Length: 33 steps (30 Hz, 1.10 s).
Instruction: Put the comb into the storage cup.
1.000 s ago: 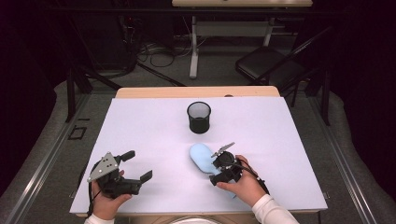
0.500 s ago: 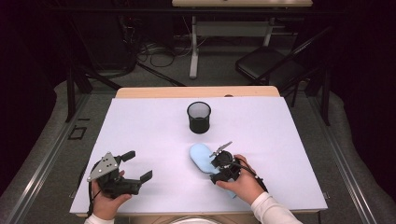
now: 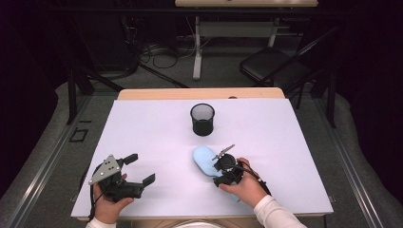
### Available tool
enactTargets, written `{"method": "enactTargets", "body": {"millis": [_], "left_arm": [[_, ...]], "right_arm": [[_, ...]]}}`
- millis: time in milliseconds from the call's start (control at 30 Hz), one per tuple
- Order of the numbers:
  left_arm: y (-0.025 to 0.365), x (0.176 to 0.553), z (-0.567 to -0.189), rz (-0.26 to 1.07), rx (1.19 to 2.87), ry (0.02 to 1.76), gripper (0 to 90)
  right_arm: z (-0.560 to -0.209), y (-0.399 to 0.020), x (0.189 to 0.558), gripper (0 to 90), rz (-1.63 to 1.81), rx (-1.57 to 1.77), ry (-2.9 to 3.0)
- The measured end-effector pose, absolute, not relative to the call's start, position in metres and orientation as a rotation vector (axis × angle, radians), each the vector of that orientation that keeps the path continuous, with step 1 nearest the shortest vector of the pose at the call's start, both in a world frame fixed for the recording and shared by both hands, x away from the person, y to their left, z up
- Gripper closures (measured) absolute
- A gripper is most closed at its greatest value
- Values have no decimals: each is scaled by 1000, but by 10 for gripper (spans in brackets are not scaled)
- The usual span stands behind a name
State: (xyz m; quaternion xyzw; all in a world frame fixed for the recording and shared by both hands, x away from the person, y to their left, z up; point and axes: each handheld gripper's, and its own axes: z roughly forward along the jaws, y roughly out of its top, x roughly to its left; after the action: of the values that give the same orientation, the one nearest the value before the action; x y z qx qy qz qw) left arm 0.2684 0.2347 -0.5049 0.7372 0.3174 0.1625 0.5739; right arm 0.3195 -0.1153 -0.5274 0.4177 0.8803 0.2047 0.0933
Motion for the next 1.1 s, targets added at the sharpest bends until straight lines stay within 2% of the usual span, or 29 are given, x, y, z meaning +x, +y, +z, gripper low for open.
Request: {"method": "enactTargets", "body": {"millis": [633, 1100], "left_arm": [[234, 269, -506, 371, 1731, 739, 6], [234, 269, -506, 370, 1733, 741, 6]], "right_arm": [[-533, -111, 320, 580, 627, 1250, 2602], [-536, -113, 319, 626, 598, 1253, 2608]]}}
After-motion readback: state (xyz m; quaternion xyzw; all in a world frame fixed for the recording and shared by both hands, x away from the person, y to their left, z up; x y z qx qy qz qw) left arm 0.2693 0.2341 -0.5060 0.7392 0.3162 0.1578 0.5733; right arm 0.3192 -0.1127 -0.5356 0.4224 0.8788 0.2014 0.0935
